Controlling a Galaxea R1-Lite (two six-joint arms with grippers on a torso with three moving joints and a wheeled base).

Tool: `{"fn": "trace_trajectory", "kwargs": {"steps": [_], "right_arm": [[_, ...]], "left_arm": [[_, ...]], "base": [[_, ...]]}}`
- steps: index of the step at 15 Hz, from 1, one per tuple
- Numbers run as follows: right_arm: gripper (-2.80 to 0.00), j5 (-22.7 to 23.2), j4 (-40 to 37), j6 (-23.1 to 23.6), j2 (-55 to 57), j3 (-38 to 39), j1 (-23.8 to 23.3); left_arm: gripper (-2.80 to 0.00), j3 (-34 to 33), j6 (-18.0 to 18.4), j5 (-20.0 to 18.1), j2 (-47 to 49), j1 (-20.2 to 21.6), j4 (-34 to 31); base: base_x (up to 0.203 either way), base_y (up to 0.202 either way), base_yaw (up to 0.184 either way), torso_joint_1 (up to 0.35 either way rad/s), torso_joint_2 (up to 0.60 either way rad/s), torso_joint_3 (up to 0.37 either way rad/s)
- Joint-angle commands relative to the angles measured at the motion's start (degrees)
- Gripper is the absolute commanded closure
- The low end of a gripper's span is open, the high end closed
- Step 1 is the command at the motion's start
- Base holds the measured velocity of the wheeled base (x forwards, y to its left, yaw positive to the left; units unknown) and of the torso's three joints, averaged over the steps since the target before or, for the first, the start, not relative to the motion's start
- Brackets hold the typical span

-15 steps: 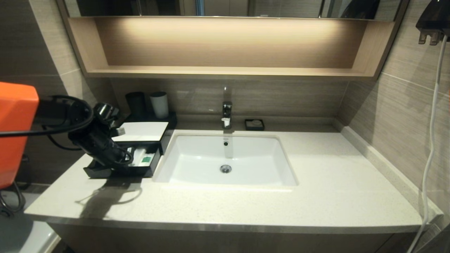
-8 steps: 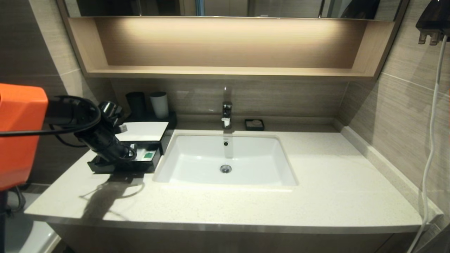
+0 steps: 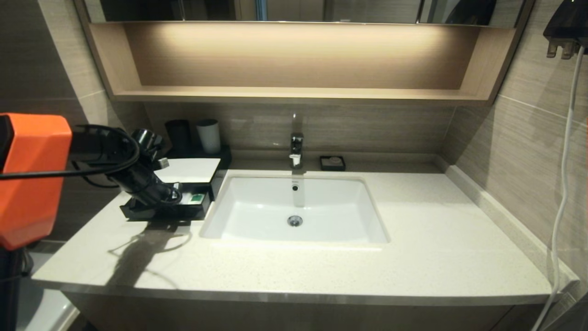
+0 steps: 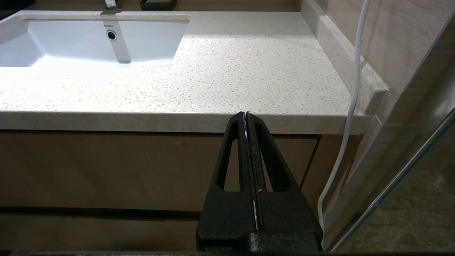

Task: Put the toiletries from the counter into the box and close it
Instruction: Close the drawer

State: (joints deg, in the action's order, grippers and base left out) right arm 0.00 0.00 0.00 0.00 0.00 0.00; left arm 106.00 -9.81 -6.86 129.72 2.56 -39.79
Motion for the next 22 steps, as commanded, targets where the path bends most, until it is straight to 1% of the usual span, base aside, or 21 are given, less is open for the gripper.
{"fn": "trace_trajectory", "kwargs": {"steps": [1,5,9,22], "right_arm": [[0.00,0.0,0.0,0.0,0.0,0.0,0.0],[0.00,0.0,0.0,0.0,0.0,0.0,0.0],[0.00,0.0,0.0,0.0,0.0,0.0,0.0],[0.00,0.0,0.0,0.0,0.0,0.0,0.0]], "left_arm": [[0.00,1.3,-0.2,0.0,1.1,0.1,-0.1],[0.00,4.0,-0.8,0.2,2.8,0.1,0.0],[0.00,4.1,-0.7,0.2,3.3,0.1,0.8],[0.00,4.1,-1.2,0.2,3.9,0.1,7.7]], "base": [[0.000,0.000,0.000,0.000,0.00,0.000],[0.000,0.000,0.000,0.000,0.00,0.000],[0.000,0.000,0.000,0.000,0.00,0.000],[0.000,0.000,0.000,0.000,0.00,0.000]]}}
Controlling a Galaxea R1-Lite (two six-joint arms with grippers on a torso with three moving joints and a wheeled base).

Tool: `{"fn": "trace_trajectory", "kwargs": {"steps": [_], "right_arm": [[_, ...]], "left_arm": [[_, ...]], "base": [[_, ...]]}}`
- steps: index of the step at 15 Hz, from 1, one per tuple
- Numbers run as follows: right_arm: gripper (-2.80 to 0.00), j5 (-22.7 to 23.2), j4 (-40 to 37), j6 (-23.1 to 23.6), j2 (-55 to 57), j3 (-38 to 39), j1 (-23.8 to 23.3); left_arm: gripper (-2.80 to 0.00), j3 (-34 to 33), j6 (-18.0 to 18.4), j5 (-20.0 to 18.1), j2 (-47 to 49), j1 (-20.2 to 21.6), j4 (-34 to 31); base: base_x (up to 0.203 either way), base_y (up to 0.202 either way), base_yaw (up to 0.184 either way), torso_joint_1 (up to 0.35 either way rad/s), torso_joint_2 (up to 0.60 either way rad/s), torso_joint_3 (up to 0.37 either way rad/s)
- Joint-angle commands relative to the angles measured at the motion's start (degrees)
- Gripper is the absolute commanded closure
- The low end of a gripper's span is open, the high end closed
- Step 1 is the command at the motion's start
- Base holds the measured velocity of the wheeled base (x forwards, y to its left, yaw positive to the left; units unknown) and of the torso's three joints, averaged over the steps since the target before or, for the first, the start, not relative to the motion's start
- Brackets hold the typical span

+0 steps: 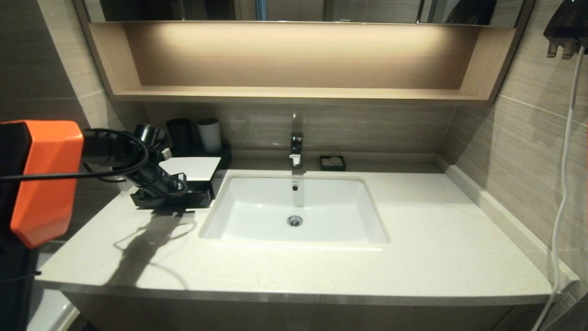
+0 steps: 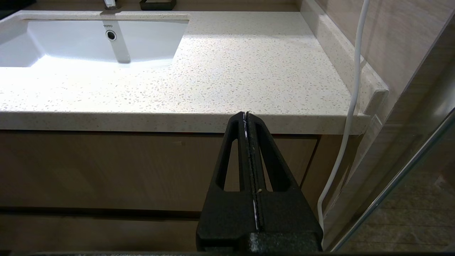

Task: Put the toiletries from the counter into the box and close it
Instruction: Close the drawer

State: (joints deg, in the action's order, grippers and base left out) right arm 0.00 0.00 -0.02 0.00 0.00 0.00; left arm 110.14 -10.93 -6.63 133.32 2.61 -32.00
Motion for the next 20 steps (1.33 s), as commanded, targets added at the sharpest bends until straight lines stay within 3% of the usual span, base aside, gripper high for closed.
{"fn": "trace_trajectory", "kwargs": {"steps": [1,20], "right_arm": [[0.00,0.0,0.0,0.0,0.0,0.0,0.0],[0.00,0.0,0.0,0.0,0.0,0.0,0.0]], "left_arm": [[0.00,0.1,-0.1,0.1,0.6,0.0,0.4],[0.00,0.1,-0.7,1.2,1.9,0.0,6.1]], "base": [[0.000,0.000,0.000,0.000,0.00,0.000],[0.000,0.000,0.000,0.000,0.00,0.000]]}}
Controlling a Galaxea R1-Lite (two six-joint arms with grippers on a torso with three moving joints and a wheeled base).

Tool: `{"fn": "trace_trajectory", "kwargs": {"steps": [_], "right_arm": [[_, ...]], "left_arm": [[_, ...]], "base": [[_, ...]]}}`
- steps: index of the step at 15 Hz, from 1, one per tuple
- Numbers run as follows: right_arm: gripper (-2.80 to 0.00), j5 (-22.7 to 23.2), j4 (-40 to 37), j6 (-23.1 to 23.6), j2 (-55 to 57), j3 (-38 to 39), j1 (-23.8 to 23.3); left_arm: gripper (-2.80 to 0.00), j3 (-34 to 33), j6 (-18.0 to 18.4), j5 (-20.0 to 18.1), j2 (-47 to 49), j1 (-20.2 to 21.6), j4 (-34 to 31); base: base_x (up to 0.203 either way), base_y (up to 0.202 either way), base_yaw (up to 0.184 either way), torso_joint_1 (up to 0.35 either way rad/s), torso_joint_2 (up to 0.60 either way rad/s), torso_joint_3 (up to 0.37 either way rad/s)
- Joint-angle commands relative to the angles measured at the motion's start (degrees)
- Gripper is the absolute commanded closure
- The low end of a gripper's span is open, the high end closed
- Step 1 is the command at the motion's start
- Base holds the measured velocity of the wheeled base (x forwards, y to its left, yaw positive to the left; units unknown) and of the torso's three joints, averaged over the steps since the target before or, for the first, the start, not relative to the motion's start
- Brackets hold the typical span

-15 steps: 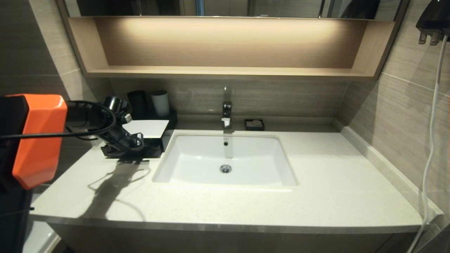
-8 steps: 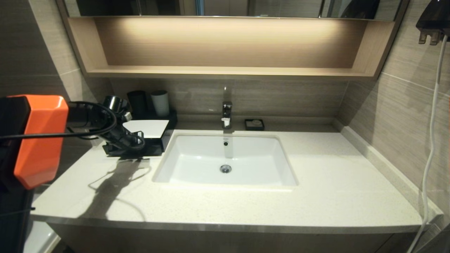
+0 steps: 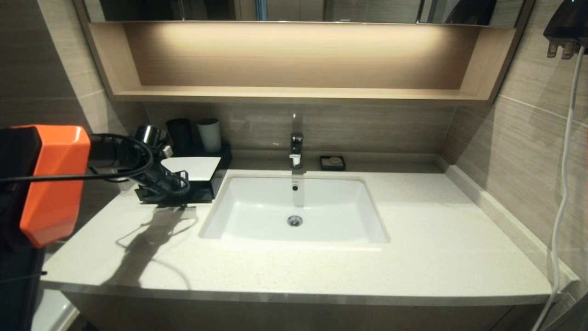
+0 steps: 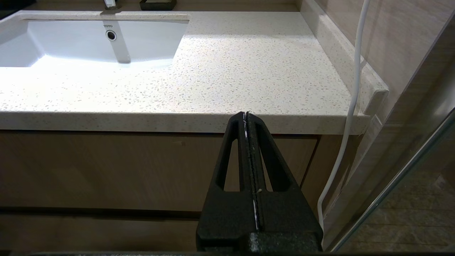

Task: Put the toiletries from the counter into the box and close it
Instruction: Close the drawer

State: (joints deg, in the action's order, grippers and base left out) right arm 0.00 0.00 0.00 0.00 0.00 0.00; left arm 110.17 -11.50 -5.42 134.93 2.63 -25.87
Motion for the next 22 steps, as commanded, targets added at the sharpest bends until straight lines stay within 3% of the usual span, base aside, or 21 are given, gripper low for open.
{"fn": "trace_trajectory", "kwargs": {"steps": [1,22], "right_arm": [[0.00,0.0,0.0,0.0,0.0,0.0,0.0],[0.00,0.0,0.0,0.0,0.0,0.0,0.0]], "left_arm": [[0.00,0.0,-0.2,0.0,0.4,0.0,0.1],[0.00,-0.3,-2.9,0.0,0.2,0.0,1.8]], "base": [[0.000,0.000,0.000,0.000,0.00,0.000],[0.000,0.000,0.000,0.000,0.00,0.000]]}}
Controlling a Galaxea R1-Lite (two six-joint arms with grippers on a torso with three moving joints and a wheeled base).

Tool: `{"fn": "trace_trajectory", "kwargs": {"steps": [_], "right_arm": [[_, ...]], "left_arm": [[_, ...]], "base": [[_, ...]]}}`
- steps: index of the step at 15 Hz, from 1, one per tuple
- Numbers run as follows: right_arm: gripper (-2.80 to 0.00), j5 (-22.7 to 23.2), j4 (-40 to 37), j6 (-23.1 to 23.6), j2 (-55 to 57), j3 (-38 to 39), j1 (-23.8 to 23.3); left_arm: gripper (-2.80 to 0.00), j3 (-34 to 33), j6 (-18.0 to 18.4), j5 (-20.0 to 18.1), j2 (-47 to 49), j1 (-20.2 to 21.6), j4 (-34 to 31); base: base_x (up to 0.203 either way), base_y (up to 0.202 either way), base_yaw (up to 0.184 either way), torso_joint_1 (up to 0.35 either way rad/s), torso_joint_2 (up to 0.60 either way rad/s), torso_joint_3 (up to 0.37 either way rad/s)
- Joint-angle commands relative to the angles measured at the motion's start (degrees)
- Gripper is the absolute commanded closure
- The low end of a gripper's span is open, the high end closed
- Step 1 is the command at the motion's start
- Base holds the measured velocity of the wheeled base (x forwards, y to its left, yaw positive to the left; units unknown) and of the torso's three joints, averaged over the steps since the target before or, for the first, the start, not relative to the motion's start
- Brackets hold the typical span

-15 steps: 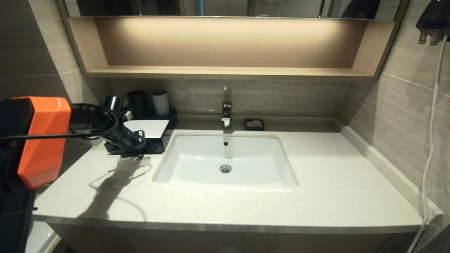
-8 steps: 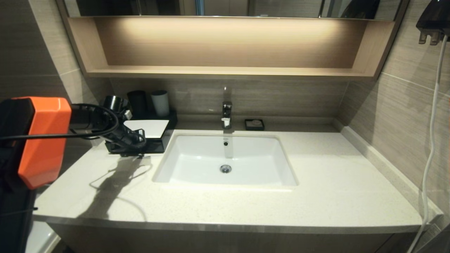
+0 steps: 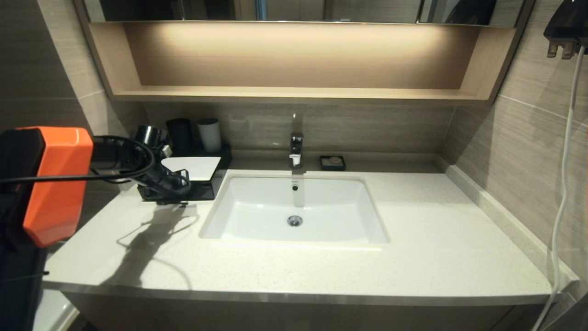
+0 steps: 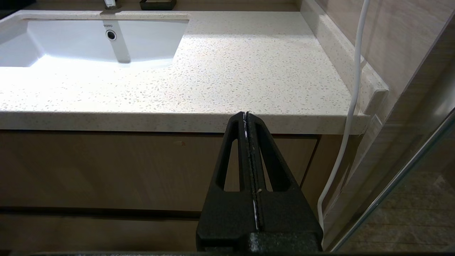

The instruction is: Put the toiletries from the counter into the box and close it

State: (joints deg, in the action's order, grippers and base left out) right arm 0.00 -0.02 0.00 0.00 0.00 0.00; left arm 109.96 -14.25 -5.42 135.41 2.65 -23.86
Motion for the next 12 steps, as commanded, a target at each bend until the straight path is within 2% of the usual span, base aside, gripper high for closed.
{"fn": "trace_trajectory", "kwargs": {"steps": [1,6,12], "right_arm": [[0.00,0.0,0.0,0.0,0.0,0.0,0.0],[0.00,0.0,0.0,0.0,0.0,0.0,0.0],[0.00,0.0,0.0,0.0,0.0,0.0,0.0]], "left_arm": [[0.00,-0.2,-0.6,0.0,-0.8,0.1,-1.3],[0.00,-1.3,-0.9,0.0,-6.6,0.1,-9.1],[0.00,-11.5,-0.5,0.0,-19.0,0.0,-9.2]], "base": [[0.000,0.000,0.000,0.000,0.00,0.000],[0.000,0.000,0.000,0.000,0.00,0.000],[0.000,0.000,0.000,0.000,0.00,0.000]]}}
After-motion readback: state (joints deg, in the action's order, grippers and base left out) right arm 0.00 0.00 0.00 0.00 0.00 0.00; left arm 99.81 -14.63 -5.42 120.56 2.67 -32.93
